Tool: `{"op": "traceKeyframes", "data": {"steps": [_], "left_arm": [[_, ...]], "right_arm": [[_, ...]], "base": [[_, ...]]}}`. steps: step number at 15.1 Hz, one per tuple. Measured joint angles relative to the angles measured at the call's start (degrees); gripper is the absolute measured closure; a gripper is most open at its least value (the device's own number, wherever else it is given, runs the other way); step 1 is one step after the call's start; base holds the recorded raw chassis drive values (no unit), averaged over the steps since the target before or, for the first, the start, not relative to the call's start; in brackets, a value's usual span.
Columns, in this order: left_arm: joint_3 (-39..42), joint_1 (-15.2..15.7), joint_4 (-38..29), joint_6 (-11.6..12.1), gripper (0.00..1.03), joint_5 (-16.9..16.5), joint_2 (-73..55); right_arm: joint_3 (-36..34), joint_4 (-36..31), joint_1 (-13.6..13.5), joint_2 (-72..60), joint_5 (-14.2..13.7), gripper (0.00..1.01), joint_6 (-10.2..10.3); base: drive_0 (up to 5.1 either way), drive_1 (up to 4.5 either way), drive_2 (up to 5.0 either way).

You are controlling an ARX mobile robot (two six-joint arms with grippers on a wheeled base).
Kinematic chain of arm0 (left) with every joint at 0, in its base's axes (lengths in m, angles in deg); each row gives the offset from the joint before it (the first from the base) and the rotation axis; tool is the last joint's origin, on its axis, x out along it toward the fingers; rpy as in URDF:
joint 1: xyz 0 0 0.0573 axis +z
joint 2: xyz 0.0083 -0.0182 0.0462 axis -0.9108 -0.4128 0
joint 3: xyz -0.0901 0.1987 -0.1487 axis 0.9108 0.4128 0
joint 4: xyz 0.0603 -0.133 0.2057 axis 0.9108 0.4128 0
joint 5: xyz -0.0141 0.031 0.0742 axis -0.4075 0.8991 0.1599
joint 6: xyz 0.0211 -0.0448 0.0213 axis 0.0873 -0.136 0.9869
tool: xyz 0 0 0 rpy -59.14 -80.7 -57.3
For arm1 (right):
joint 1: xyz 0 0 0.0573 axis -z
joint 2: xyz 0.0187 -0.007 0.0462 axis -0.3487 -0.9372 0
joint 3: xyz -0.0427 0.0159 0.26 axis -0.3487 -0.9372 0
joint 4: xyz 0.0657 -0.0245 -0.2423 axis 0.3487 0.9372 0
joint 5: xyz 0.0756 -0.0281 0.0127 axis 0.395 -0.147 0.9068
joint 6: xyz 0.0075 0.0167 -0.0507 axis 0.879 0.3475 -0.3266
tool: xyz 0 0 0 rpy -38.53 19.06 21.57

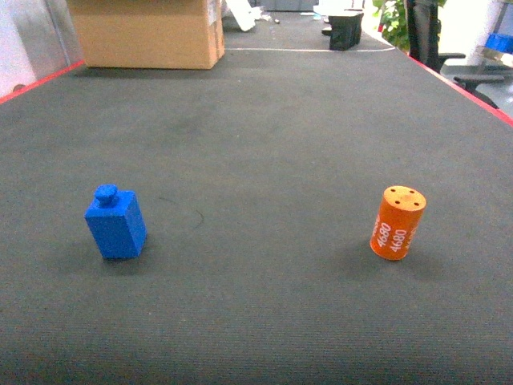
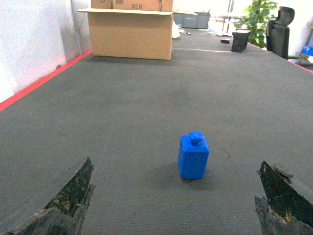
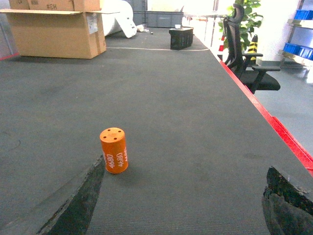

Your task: Sort blue parts and orange caps into right shelf containers

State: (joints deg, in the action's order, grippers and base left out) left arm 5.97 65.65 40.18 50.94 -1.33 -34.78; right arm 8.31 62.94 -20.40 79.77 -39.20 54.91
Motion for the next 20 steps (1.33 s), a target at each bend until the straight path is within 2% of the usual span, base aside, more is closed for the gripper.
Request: {"op": "traceKeyframes", "data": {"steps": [20], "left_arm": [[0.0, 0.0, 0.0, 0.0, 0.05, 0.0, 0.0]], "right_arm": [[0.0, 0.0, 0.0, 0.0, 0.0, 0.03, 0.0]], "base": [[0.0, 0.00, 0.0]]}}
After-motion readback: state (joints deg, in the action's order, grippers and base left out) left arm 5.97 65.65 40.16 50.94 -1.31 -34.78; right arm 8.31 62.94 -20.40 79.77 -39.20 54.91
